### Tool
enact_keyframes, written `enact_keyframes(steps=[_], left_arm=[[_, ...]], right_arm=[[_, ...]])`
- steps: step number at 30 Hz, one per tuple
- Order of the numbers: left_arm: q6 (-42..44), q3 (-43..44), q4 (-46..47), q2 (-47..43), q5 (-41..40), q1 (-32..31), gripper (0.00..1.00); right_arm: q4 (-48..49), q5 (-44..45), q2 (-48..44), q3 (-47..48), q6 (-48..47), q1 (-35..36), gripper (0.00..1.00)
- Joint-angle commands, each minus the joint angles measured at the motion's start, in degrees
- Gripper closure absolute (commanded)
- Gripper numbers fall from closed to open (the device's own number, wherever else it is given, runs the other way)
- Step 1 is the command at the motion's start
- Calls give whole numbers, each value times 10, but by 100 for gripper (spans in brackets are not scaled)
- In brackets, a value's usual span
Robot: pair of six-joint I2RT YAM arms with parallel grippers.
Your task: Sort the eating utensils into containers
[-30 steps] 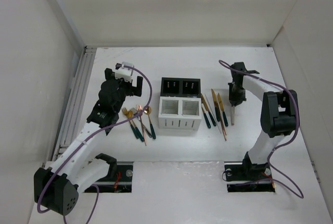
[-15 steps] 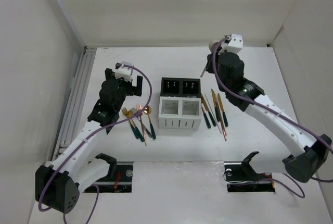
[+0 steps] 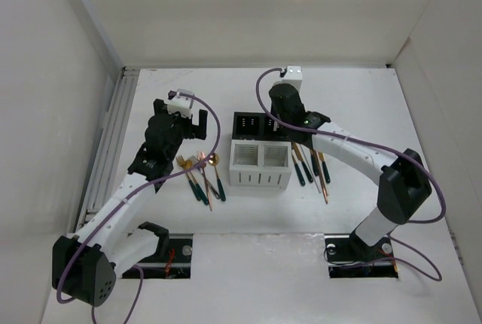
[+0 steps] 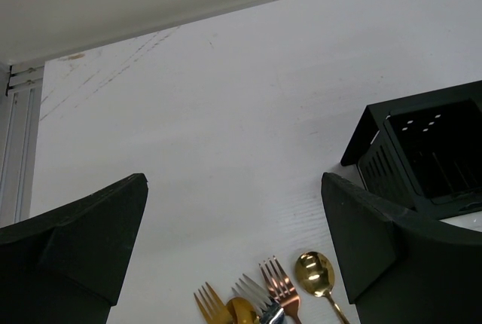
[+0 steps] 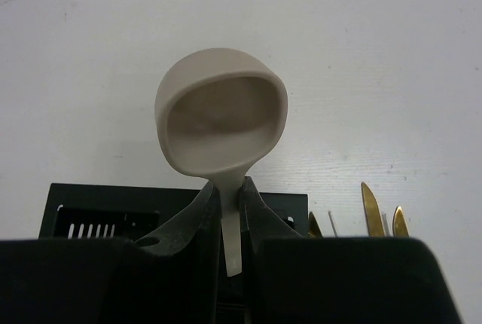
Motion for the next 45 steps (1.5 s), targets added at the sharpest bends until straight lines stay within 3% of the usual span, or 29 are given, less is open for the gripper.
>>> enact_keyframes(steps=[1,4,5,6,10,14,15,17,20,22,25,26,27,29,32,36,45], left_arm=[[-5,2,21,-10,6,3,0],[0,2,21,-10,6,3,0],[0,2,21,-10,6,3,0],[0,2,21,-10,6,3,0],[6,2,21,-10,6,3,0],[6,2,21,-10,6,3,0],[6,2,21,-10,6,3,0],[6,-3,21,-10,6,3,0],[-10,-3,21,-10,1,3,0],[-35,-3,15,-10,-23,3,0],[-77,-9,15,-10,-44,3,0],[-77,-9,15,-10,-49,3,0],[-86,-9,15,-10,-49,3,0],[-93,-14,15,-10,-49,3,0],[-133,-20,10,-10,-74,3,0],[-223,-25,-8,-16,-117,3,2],[-229,-41,-3,-22,-99,3,4]], right_arm=[[36,4,-16,13,1,1,100],[28,-18,-16,0,-14,1,69],[28,-18,-16,0,-14,1,50],[20,-18,-21,0,-14,1,41],[-1,-2,-48,-6,-8,1,18],[-75,19,-82,50,-15,1,17],[-93,24,-89,78,-15,1,8],[-132,24,-112,98,-15,1,3],[-226,-119,-137,104,0,-80,3],[-254,-244,-155,45,0,-160,8],[-282,-333,-179,-47,0,-258,52],[-296,-340,-174,-58,-6,-277,83],[-313,-340,-151,-64,-6,-289,88],[-352,-346,-121,-71,-15,-305,88],[-364,-346,-74,-77,-26,-311,80],[-331,-352,-53,-126,-26,-348,77],[-330,-368,-1,-151,-47,-324,67]])
